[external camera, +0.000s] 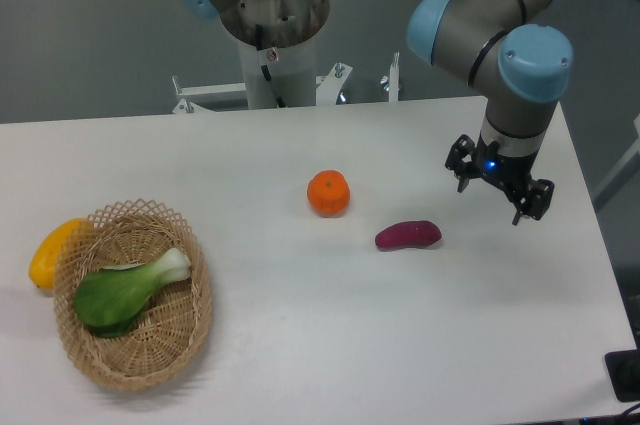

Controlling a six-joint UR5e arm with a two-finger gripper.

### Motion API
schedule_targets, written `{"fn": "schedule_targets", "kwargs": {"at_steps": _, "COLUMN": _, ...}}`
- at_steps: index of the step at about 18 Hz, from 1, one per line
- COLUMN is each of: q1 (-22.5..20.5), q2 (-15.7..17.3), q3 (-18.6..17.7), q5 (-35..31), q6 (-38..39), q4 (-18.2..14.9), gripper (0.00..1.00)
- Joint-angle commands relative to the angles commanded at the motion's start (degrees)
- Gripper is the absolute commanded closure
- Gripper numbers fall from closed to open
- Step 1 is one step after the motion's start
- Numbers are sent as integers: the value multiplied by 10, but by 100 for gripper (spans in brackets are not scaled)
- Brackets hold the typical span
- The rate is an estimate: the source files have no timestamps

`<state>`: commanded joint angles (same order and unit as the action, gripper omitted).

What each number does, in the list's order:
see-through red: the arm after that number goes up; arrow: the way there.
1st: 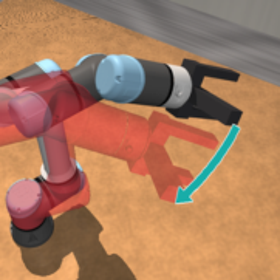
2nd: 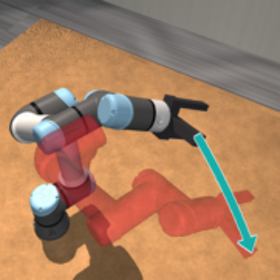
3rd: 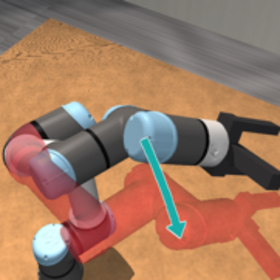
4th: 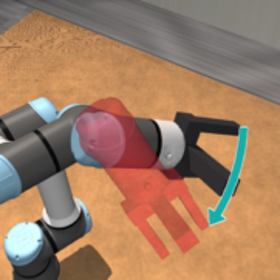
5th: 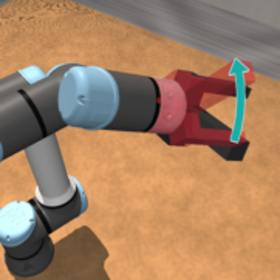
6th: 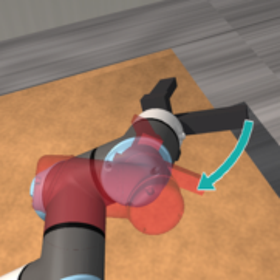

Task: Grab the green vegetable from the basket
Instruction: 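Move the open gripper over to the bok choy in the wicker basket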

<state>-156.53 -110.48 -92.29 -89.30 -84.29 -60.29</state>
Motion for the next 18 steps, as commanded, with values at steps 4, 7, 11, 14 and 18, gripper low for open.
{"fn": "schedule_targets", "kwargs": {"at_steps": 4, "q1": 5, "q2": 1, "q3": -1, "q5": 2, "q6": 4, "q4": 0, "gripper": 0}}
{"fn": "schedule_targets", "kwargs": {"at_steps": 7, "q1": 32, "q2": 1, "q3": -3, "q5": 3, "q6": 31, "q4": 1, "gripper": 0}}
{"fn": "schedule_targets", "kwargs": {"at_steps": 11, "q1": 58, "q2": -1, "q3": -2, "q5": 29, "q6": 101, "q4": 4, "gripper": 0}}
{"fn": "schedule_targets", "kwargs": {"at_steps": 14, "q1": 88, "q2": -4, "q3": -2, "q5": 34, "q6": 141, "q4": 4, "gripper": 0}}
{"fn": "schedule_targets", "kwargs": {"at_steps": 18, "q1": 158, "q2": -4, "q3": -3, "q5": 33, "q6": 223, "q4": 0, "gripper": 0}}
